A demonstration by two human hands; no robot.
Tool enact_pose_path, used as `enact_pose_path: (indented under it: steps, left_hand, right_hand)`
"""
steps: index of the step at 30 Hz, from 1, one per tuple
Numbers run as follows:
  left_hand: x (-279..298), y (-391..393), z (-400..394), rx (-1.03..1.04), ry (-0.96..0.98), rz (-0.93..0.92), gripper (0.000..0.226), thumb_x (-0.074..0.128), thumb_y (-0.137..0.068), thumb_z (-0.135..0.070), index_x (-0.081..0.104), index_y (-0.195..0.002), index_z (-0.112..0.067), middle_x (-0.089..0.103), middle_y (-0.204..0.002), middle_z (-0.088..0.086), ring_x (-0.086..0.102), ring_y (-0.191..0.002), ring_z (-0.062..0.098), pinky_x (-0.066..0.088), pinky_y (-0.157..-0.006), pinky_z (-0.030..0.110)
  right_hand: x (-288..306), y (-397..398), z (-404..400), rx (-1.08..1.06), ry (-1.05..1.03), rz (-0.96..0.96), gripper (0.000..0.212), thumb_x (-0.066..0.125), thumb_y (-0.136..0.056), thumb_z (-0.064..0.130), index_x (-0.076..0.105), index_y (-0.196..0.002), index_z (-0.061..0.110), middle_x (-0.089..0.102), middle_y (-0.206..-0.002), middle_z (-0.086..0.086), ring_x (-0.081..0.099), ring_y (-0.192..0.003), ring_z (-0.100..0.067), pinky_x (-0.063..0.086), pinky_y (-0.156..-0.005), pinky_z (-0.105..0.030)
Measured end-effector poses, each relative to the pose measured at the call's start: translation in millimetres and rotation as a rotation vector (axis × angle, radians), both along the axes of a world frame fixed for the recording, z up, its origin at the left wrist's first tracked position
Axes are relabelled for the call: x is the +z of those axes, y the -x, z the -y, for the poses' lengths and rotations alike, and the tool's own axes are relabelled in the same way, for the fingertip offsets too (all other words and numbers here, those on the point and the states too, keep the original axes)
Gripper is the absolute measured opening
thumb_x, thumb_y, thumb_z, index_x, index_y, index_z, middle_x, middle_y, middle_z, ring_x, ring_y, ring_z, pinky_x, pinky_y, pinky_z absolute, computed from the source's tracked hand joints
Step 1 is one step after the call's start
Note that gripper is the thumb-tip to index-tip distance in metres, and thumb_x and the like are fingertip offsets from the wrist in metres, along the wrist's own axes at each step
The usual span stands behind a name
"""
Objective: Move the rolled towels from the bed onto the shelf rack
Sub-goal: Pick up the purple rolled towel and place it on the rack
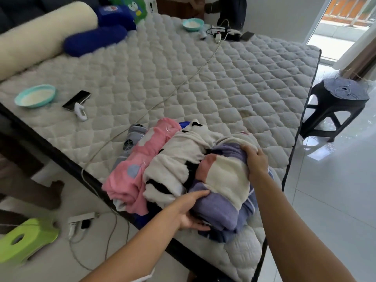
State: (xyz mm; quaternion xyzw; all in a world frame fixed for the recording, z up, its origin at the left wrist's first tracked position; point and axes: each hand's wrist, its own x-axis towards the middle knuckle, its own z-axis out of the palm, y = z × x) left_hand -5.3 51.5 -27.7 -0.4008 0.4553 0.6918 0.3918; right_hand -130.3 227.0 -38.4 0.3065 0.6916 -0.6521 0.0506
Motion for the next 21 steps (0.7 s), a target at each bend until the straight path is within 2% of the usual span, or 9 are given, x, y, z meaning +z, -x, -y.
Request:
enact_pose_path:
  steps: [2, 5, 8, 11, 15, 18, 21]
  left_hand:
    - [11.0, -13.0, 3.9, 0.041, -0.009, -0.053, 0.037, 0.069, -0.083, -0.035, 0.060, -0.110, -0.011, 0.056, -0.127, 0.020, 0.057, -0.116, 0.038, 0.053, -0.087, 0.053]
    - [30.7, -43.3, 13.9, 0.102, -0.010, -0.134, 0.027, 0.069, -0.084, -0.031, 0.061, -0.100, -0.011, 0.059, -0.120, 0.019, 0.059, -0.107, 0.037, 0.053, -0.084, 0.054]
    - [52.8, -90.1, 34.0, 0.211, 0.010, -0.207, 0.021, 0.069, -0.084, -0.027, 0.060, -0.093, -0.011, 0.060, -0.108, 0.017, 0.060, -0.099, 0.036, 0.053, -0.086, 0.056]
    - [71.1, -153.8, 64.8, 0.394, 0.017, -0.256, 0.014, 0.067, -0.085, -0.020, 0.058, -0.090, -0.011, 0.060, -0.099, 0.016, 0.060, -0.087, 0.034, 0.051, -0.081, 0.055]
    - [75.9, -250.0, 108.7, 0.619, 0.042, -0.283, 0.014, 0.066, -0.084, -0.016, 0.060, -0.096, -0.013, 0.062, -0.106, 0.014, 0.061, -0.089, 0.033, 0.053, -0.070, 0.052]
    - [72.2, -325.6, 137.1, 0.809, 0.063, -0.300, 0.014, 0.061, -0.084, -0.015, 0.061, -0.098, -0.014, 0.064, -0.104, 0.013, 0.061, -0.088, 0.033, 0.054, -0.072, 0.050]
    - [71.2, -396.2, 163.4, 1.004, 0.083, -0.300, 0.007, 0.056, -0.085, -0.014, 0.062, -0.089, -0.015, 0.065, -0.095, 0.011, 0.060, -0.086, 0.030, 0.049, -0.089, 0.052]
  right_hand:
    - [19.6, -17.5, 7.4, -0.035, 0.021, -0.080, 0.039, 0.067, -0.079, 0.035, 0.064, -0.111, 0.012, 0.066, -0.107, -0.007, 0.060, -0.097, -0.023, 0.050, -0.085, -0.035]
    - [53.1, -48.7, 30.2, -0.011, 0.035, -0.227, 0.017, 0.066, -0.080, 0.036, 0.060, -0.093, 0.025, 0.064, -0.103, -0.004, 0.060, -0.094, -0.021, 0.050, -0.085, -0.035]
    - [82.3, -83.2, 63.6, 0.099, 0.019, -0.363, 0.013, 0.066, -0.079, 0.038, 0.058, -0.085, 0.030, 0.065, -0.104, -0.006, 0.062, -0.098, -0.024, 0.053, -0.089, -0.041]
    - [104.1, -126.8, 110.1, 0.288, 0.000, -0.459, 0.016, 0.065, -0.075, 0.048, 0.057, -0.081, 0.036, 0.065, -0.107, -0.007, 0.063, -0.098, -0.024, 0.053, -0.091, -0.047]
    - [118.2, -203.4, 184.4, 0.525, -0.056, -0.614, 0.021, 0.063, -0.072, 0.056, 0.055, -0.076, 0.037, 0.065, -0.104, -0.009, 0.061, -0.099, -0.027, 0.049, -0.091, -0.051]
    - [124.3, -271.7, 246.0, 0.760, -0.072, -0.696, 0.035, 0.060, -0.072, 0.057, 0.055, -0.090, 0.027, 0.063, -0.104, -0.012, 0.060, -0.100, -0.029, 0.049, -0.091, -0.050]
    - [129.2, -343.2, 302.9, 0.981, -0.060, -0.772, 0.049, 0.059, -0.072, 0.055, 0.057, -0.099, 0.014, 0.062, -0.104, -0.014, 0.060, -0.097, -0.028, 0.050, -0.086, -0.047]
